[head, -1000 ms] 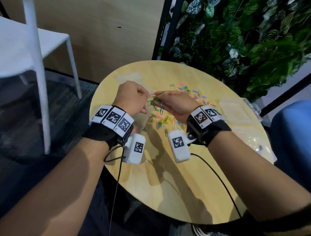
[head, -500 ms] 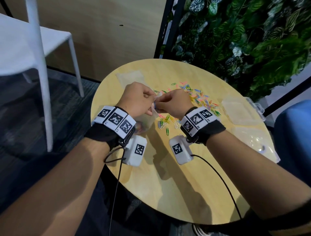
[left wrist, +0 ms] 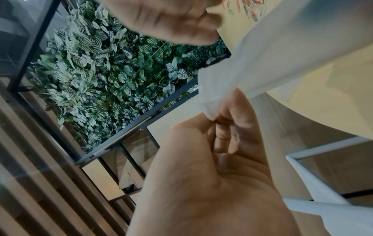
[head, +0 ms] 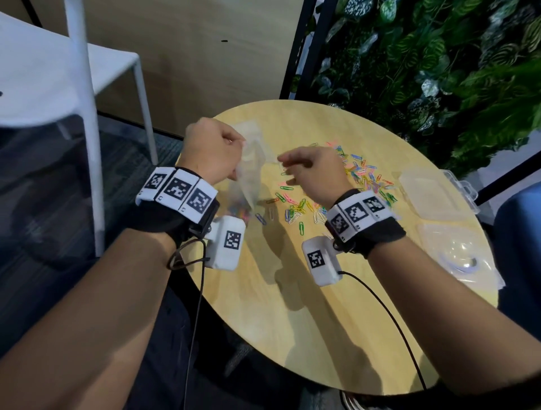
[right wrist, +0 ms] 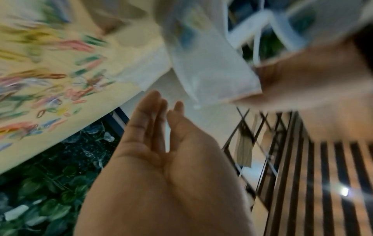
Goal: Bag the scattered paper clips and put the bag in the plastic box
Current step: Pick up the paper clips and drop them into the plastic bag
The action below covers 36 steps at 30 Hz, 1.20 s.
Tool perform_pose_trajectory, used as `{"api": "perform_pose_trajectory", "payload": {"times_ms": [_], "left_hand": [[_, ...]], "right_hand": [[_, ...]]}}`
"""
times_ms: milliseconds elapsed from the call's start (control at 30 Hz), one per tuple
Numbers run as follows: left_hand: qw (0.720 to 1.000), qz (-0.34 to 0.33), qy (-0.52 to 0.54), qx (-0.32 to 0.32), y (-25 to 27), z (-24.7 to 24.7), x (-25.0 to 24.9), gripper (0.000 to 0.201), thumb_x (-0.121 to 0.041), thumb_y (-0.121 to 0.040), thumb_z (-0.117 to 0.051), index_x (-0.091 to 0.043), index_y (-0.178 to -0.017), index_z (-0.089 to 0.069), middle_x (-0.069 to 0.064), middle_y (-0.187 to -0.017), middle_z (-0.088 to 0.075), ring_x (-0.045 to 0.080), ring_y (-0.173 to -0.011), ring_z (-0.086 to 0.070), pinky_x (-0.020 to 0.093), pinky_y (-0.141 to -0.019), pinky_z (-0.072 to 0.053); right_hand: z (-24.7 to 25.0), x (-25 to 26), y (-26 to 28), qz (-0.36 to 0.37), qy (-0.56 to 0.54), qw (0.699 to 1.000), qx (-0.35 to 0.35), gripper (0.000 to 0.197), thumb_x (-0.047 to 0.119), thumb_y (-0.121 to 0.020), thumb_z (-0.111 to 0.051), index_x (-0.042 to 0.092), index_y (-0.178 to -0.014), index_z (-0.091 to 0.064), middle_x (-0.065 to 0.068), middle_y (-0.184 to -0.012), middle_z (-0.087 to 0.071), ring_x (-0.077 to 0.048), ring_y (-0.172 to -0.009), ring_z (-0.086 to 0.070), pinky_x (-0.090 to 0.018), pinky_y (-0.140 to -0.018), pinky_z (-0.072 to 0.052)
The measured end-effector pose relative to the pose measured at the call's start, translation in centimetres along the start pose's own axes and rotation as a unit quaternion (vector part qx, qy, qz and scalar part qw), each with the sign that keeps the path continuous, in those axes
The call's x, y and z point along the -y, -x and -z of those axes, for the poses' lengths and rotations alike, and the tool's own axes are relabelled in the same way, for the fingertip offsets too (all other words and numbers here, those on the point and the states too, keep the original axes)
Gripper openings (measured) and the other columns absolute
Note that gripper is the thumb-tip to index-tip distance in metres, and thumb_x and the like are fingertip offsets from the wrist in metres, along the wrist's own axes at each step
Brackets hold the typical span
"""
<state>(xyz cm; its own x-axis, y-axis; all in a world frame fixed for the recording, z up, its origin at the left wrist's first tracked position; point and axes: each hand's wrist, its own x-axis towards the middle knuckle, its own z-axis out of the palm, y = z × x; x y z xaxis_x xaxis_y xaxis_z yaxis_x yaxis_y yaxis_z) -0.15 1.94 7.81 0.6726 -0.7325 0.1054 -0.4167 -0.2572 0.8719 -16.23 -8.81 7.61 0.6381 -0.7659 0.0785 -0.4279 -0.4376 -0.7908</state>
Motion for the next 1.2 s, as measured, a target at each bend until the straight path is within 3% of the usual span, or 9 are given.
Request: {"api": "perform_pose_trajectory", "payload": {"times_ms": [100, 267, 400, 500, 700, 867, 967, 1067, 1200], "left_hand": [[1.000, 0.010, 0.007, -0.010, -0.2, 0.4, 0.5, 0.022, -0.010, -0.094, -0.064, -0.017, -0.076, -0.075, 0.005, -0.064, -0.070, 0.030, -0.053, -0.072, 0.042, -0.060, -0.064], [1.000, 0.013, -0.009, -0.012, 0.3, 0.7, 0.3, 0.022, -0.010, -0.094, -0.063, -0.016, -0.077, -0.076, 0.003, -0.060, -0.068, 0.028, -0.052, -0.072, 0.035, -0.055, -0.063], [1.000, 0.018, -0.015, -0.009, 0.3, 1.0, 0.2, 0.021, -0.009, -0.094, -0.062, -0.014, -0.080, -0.077, 0.003, -0.062, -0.069, 0.028, -0.053, -0.072, 0.035, -0.055, -0.063], [1.000, 0.020, -0.017, 0.002, 0.3, 0.7, 0.0, 0.024, -0.008, -0.093, -0.061, -0.017, -0.076, -0.075, 0.002, -0.063, -0.069, 0.028, -0.053, -0.072, 0.038, -0.056, -0.064], [0.999, 0.011, -0.040, 0.030, 0.3, -0.6, -0.5, 0.023, -0.008, -0.092, -0.058, -0.013, -0.082, -0.079, 0.006, -0.064, -0.072, 0.029, -0.055, -0.073, 0.036, -0.064, -0.064], [0.996, 0.016, -0.045, 0.074, 0.6, -2.4, -0.8, 0.026, -0.008, -0.092, -0.057, -0.015, -0.078, -0.077, 0.010, -0.062, -0.072, 0.031, -0.054, -0.073, 0.039, -0.062, -0.065], [0.995, 0.011, -0.051, 0.089, 0.9, -3.0, -1.0, 0.026, -0.008, -0.091, -0.056, -0.015, -0.081, -0.078, 0.012, -0.064, -0.073, 0.030, -0.055, -0.073, 0.039, -0.061, -0.064], [0.993, 0.010, -0.052, 0.101, 1.2, -3.5, -1.2, 0.023, -0.009, -0.093, -0.056, -0.013, -0.085, -0.077, 0.012, -0.065, -0.072, 0.030, -0.054, -0.073, 0.035, -0.062, -0.064], [0.991, 0.011, -0.054, 0.124, 1.5, -4.3, -1.3, 0.022, -0.009, -0.093, -0.056, -0.012, -0.087, -0.077, 0.016, -0.068, -0.074, 0.028, -0.052, -0.073, 0.028, -0.060, -0.061]], "right_hand": [[-2.6, -2.4, 1.4, 0.122, 0.264, 0.943, 0.162, 0.041, 0.016, -0.093, -0.051, 0.019, -0.134, -0.055, -0.010, -0.141, -0.051, -0.027, -0.122, -0.053, -0.036, -0.104, -0.042], [-5.8, -7.0, 3.7, 0.221, 0.462, 0.810, 0.286, 0.055, 0.041, -0.100, -0.028, 0.022, -0.152, -0.020, -0.005, -0.161, -0.014, -0.033, -0.145, -0.019, -0.053, -0.112, -0.025], [-4.3, -7.7, 3.0, 0.161, 0.494, 0.811, 0.270, 0.053, 0.041, -0.103, -0.019, 0.030, -0.153, -0.004, 0.004, -0.163, 0.000, -0.029, -0.149, 0.001, -0.059, -0.117, -0.006], [-2.9, -8.8, 1.9, 0.071, 0.496, 0.824, 0.266, 0.053, 0.030, -0.104, -0.019, 0.024, -0.154, -0.003, 0.001, -0.163, 0.001, -0.035, -0.148, -0.002, -0.060, -0.116, -0.013], [-0.3, -10.6, 1.2, 0.115, 0.458, 0.865, 0.172, 0.030, 0.000, -0.090, -0.052, 0.008, -0.114, -0.068, -0.010, -0.118, -0.061, -0.030, -0.098, -0.062, -0.039, -0.084, -0.054], [2.1, -9.9, 1.0, 0.005, 0.362, 0.928, 0.090, 0.025, 0.000, -0.083, -0.058, 0.010, -0.096, -0.078, -0.006, -0.095, -0.074, -0.022, -0.088, -0.067, -0.029, -0.084, -0.055], [3.3, -9.9, 1.2, -0.097, 0.285, 0.952, 0.053, 0.017, 0.007, -0.081, -0.067, 0.014, -0.090, -0.080, -0.003, -0.085, -0.076, -0.017, -0.075, -0.068, -0.020, -0.068, -0.053], [4.0, -9.7, 1.8, -0.232, 0.033, 0.971, -0.045, 0.008, 0.008, -0.078, -0.076, 0.008, -0.085, -0.078, -0.009, -0.085, -0.075, -0.016, -0.066, -0.067, -0.015, -0.053, -0.053], [4.7, -7.1, 2.0, -0.314, -0.404, 0.857, -0.052, 0.021, -0.008, -0.080, -0.068, -0.011, -0.101, -0.066, -0.019, -0.101, -0.070, -0.021, -0.078, -0.073, -0.021, -0.067, -0.059]]}}
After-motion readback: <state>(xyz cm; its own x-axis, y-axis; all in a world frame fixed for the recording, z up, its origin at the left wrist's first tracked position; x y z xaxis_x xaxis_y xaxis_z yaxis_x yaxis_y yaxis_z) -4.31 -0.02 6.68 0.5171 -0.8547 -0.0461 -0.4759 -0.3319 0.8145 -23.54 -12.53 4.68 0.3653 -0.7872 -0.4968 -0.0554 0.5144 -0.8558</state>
